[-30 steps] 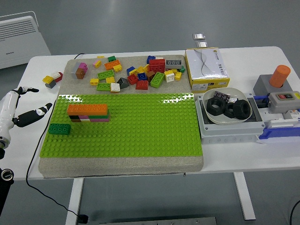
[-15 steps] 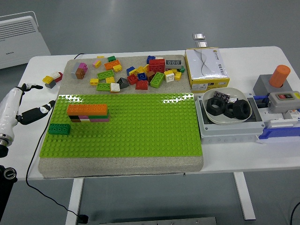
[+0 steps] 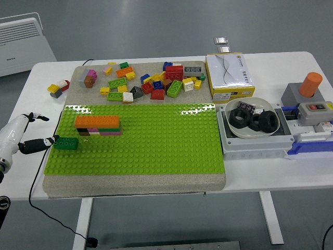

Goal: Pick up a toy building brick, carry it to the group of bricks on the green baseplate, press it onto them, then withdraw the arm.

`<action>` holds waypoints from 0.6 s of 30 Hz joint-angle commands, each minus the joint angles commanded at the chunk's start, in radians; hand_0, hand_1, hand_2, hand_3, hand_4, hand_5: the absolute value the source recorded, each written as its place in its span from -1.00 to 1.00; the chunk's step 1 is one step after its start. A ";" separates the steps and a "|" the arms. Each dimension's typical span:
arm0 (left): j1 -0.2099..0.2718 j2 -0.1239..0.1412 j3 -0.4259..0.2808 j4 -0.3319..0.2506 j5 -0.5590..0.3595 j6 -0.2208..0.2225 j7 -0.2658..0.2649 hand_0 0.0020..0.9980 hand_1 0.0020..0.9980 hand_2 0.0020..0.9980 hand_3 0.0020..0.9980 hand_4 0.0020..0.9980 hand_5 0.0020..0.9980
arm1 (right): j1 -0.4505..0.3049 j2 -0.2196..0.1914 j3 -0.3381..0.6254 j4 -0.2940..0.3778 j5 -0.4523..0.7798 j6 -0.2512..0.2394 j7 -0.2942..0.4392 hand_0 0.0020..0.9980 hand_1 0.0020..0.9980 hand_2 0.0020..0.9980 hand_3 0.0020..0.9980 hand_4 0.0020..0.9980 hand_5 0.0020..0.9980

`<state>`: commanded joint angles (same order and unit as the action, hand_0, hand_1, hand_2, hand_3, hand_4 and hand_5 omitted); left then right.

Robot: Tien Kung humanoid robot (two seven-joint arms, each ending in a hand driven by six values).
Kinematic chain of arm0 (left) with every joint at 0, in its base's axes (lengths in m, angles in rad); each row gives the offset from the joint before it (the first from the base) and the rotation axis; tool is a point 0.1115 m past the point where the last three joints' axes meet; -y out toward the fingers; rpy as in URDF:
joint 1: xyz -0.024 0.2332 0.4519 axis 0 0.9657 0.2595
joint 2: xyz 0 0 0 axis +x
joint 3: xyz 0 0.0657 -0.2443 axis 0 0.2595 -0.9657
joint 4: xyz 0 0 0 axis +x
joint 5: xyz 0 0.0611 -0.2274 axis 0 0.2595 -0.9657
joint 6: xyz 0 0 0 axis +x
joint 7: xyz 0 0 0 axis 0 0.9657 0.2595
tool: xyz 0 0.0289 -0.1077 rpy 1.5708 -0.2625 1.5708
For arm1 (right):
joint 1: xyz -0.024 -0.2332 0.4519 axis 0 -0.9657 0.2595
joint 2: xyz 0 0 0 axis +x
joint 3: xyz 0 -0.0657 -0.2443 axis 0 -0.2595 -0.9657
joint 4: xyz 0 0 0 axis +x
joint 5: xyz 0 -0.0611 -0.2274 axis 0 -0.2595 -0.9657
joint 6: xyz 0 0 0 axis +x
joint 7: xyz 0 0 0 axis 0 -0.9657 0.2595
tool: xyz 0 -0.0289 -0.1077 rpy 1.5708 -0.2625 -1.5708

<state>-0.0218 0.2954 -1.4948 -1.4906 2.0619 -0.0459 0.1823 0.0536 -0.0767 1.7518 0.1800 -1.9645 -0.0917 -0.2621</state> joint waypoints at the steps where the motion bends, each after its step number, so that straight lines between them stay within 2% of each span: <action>1: -0.002 -0.003 0.005 0.002 0.005 0.003 0.000 0.91 0.84 0.86 0.37 0.52 -0.89 | 0.001 0.000 0.007 0.000 -0.008 0.001 0.001 0.34 0.33 0.36 0.52 0.75 1.00; 6: -0.003 -0.029 0.029 0.014 0.040 0.025 -0.005 0.91 0.84 0.86 0.37 0.52 -0.89 | 0.006 0.002 0.025 0.000 -0.033 0.001 0.001 0.34 0.33 0.36 0.52 0.75 1.00; 7: -0.002 -0.032 0.031 0.016 0.045 0.027 -0.005 0.91 0.84 0.86 0.31 0.38 -0.98 | 0.006 0.002 0.028 0.000 -0.037 0.002 0.000 0.34 0.34 0.37 0.52 0.75 1.00; 9: -0.001 -0.037 0.035 0.022 0.057 0.033 -0.007 0.91 0.84 0.86 0.31 0.38 -0.98 | 0.005 0.005 0.030 0.000 -0.039 0.001 -0.002 0.34 0.34 0.37 0.52 0.75 1.00; 12: 0.004 -0.039 0.038 0.028 0.073 0.036 -0.008 0.91 0.84 0.86 0.31 0.38 -0.98 | 0.003 0.010 0.029 0.000 -0.038 0.000 -0.006 0.34 0.34 0.37 0.52 0.75 1.00; 13: 0.006 -0.038 0.039 0.030 0.078 0.037 -0.008 0.91 0.85 0.86 0.29 0.30 -1.00 | 0.002 0.011 0.028 0.000 -0.037 0.000 -0.006 0.34 0.34 0.37 0.53 0.75 1.00; 18: 0.016 -0.033 0.041 0.038 0.095 0.037 -0.005 0.91 0.85 0.86 0.29 0.30 -1.00 | -0.002 0.018 0.014 0.000 -0.020 -0.002 -0.008 0.34 0.34 0.37 0.53 0.75 1.00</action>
<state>-0.0059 0.2624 -1.4535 -1.4522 2.1573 -0.0086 0.1773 0.0515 -0.0589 1.7655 0.1800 -1.9844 -0.0940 -0.2703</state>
